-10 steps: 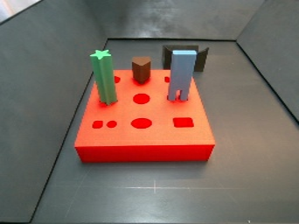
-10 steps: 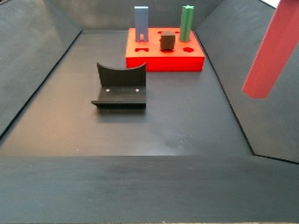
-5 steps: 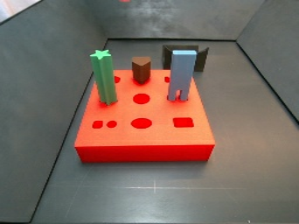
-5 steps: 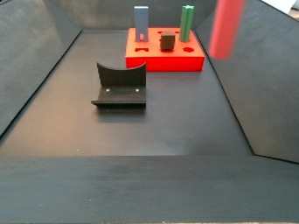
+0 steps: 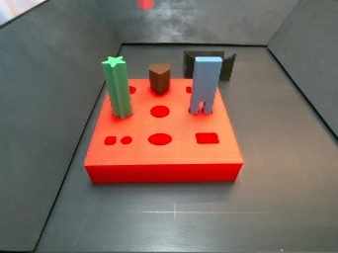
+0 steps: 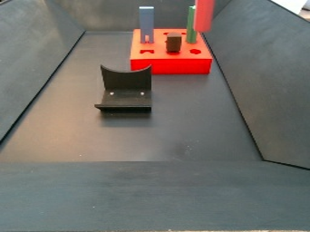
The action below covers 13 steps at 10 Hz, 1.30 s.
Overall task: Pick up the hexagon object. Move up. Move to above the board. Insert the hexagon object.
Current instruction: Move to above the board.
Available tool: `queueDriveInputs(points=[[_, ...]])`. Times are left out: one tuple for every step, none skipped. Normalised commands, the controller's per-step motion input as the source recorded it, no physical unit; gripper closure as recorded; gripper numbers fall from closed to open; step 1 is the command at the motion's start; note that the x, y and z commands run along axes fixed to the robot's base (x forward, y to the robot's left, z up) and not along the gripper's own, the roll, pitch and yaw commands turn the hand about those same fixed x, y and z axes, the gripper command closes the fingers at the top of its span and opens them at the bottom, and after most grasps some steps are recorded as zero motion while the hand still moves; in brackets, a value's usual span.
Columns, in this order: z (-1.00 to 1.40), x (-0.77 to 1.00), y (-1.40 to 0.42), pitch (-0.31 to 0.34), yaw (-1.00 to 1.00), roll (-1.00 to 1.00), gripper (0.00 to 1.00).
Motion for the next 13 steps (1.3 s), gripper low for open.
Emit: queueDriveInputs(points=[[0.07, 0.21, -1.00, 0.041, -0.03, -0.02, 1.00], [0.07, 0.22, -1.00, 0.060, -0.01, -0.03, 1.00], [0.07, 0.23, -1.00, 0.077, 0.00, 0.00, 1.00], [0.07, 0.24, -1.00, 0.090, 0.00, 0.00, 1.00], [0.07, 0.25, -1.00, 0.105, 0.00, -0.01, 1.00], [0.08, 0.26, -1.00, 0.114, 0.01, 0.00, 1.00], [0.08, 0.27, -1.00, 0.117, 0.01, 0.00, 1.00], [0.08, 0.29, -1.00, 0.120, 0.01, 0.01, 1.00], [0.09, 0.30, -1.00, 0.128, 0.01, 0.01, 1.00], [0.08, 0.26, -0.72, 0.134, 0.01, 0.01, 1.00], [0.06, 0.22, -0.56, 0.126, 0.01, 0.01, 1.00], [0.05, 0.14, -0.31, 0.118, 0.01, 0.02, 1.00], [0.04, 0.10, -0.19, 0.099, 0.01, 0.02, 1.00]])
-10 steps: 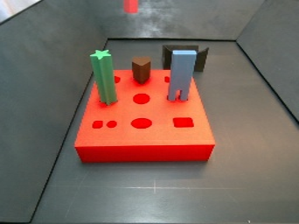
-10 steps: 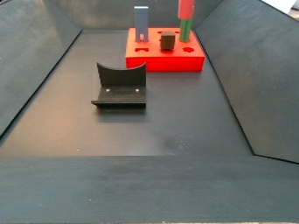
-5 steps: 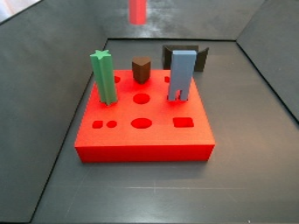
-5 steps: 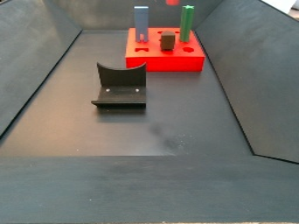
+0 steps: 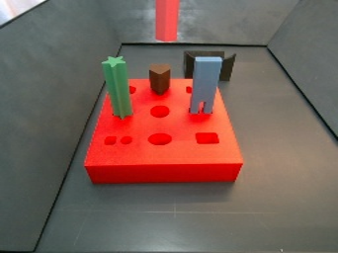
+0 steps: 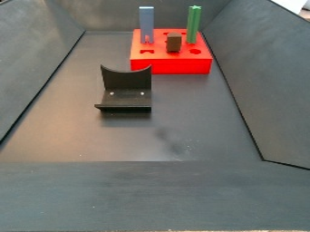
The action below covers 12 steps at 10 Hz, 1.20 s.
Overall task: Pick up the hexagon object. Move up. Move to above the board. Insert the hexagon object.
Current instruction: Insert the hexagon object.
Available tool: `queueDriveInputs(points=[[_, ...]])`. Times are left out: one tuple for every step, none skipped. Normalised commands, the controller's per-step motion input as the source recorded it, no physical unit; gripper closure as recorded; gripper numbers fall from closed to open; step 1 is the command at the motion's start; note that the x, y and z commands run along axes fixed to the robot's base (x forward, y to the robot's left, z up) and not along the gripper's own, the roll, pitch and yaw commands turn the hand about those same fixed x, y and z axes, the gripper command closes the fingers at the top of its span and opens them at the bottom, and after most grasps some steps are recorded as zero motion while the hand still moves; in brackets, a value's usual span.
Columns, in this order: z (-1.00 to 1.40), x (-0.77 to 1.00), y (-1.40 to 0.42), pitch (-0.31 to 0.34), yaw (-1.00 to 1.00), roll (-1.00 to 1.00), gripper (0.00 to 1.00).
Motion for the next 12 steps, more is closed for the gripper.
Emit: queueDriveInputs(points=[[-0.35, -0.79, 0.56, -0.044, 0.00, 0.03, 1.00], [-0.23, -0.97, 0.61, -0.094, 0.00, 0.00, 1.00], [-0.04, -0.95, 0.61, -0.089, -0.05, -0.01, 1.00], [-0.02, -0.92, 0.57, -0.111, -0.05, -0.04, 1.00], [-0.29, -0.92, 0.46, -0.164, -0.08, 0.00, 1.00], [-0.56, -0.75, 0.20, -0.184, -0.13, 0.00, 1.00], [-0.69, -0.71, 0.07, -0.234, -0.22, 0.00, 1.00], [-0.65, -0.51, 0.07, -0.293, -0.17, -0.10, 1.00], [-0.67, -0.41, 0.11, -0.277, -0.13, -0.11, 1.00], [-0.66, -0.14, 0.15, -0.194, -0.11, -0.17, 1.00], [-0.61, 0.11, 0.13, -0.147, -0.10, -0.23, 1.00], [-0.47, 0.26, 0.04, -0.086, -0.09, -0.18, 1.00]])
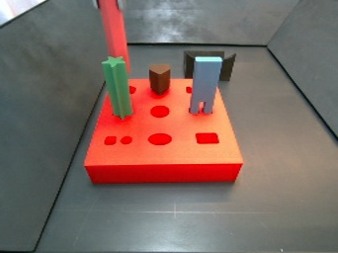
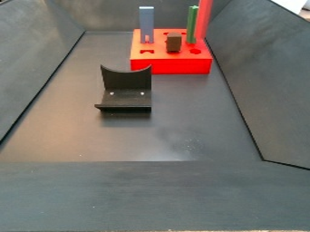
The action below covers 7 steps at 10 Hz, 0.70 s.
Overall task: Pick up the hexagon object. Move up. Move to above the board. Insert the hexagon object.
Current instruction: Insert the hexagon object.
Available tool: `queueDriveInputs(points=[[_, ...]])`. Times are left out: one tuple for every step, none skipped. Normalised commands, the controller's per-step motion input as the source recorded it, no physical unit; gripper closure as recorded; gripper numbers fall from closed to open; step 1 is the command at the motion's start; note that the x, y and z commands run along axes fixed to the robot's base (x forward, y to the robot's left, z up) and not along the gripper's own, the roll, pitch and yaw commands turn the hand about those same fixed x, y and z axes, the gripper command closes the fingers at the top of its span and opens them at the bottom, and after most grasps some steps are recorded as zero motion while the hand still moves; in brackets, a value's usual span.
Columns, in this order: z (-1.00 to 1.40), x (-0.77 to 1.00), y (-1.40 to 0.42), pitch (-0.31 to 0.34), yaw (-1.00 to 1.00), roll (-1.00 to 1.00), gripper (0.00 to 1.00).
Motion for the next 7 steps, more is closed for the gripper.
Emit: queueDriveInputs(points=[[-0.27, 0.27, 0.00, 0.000, -0.02, -0.05, 1.00], [-0.25, 0.05, 0.00, 0.000, 0.00, 0.00, 1.00], [-0.31, 0.00, 0.00, -0.003, 0.06, 0.04, 1.00], [-0.38, 0.00, 0.00, 0.000, 0.17, 0.10, 1.00], [-0.36, 0.02, 0.02, 0.000, 0.09, 0.07, 1.00], [-0.28, 0.00, 0.01, 0.000, 0.01, 0.02, 1.00], [-0.16, 0.00, 0.04, 0.000, 0.00, 0.00, 1.00]])
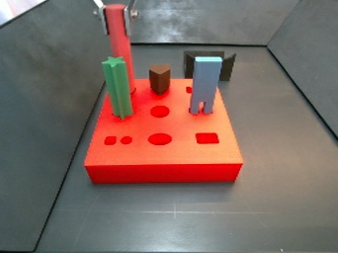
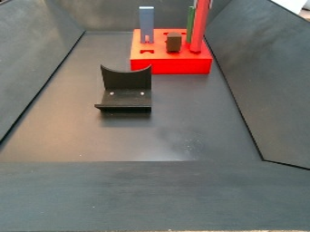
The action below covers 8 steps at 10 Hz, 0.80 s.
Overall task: Pick up the hexagon object. Move up. Move to above the board. Insert the hexagon object.
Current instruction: Insert the hexagon object.
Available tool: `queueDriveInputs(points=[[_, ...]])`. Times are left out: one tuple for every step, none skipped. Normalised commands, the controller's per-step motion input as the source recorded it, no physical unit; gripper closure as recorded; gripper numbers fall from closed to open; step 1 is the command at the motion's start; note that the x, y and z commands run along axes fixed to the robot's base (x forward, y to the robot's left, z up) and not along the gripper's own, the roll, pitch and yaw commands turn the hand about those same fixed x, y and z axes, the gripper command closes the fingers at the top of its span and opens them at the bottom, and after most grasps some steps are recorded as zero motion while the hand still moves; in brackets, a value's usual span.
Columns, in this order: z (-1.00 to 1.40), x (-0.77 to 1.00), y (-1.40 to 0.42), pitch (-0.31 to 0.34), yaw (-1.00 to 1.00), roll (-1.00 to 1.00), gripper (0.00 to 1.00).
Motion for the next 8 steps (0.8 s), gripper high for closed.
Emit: queueDriveInputs(points=[[-0.08, 0.00, 0.11, 0.000, 0.00, 0.00, 1.00], [-0.04, -0.02, 0.17, 0.024, 0.03, 0.02, 1.00], [-0.04, -0.05, 0.13, 0.014, 0.09, 0.05, 1.00], [-0.10, 0.00, 0.02, 0.000, 0.11, 0.00, 1.00], [-0.18, 0.02, 0.00, 0.000, 0.06, 0.00, 1.00], [-0.23, 0.04, 0.00, 0.000, 0.05, 0.00, 1.00], [-0.23, 0.03, -0.02, 0.000, 0.06, 0.00, 1.00], [-0.23, 0.00, -0.01, 0.000, 0.06, 0.00, 1.00]])
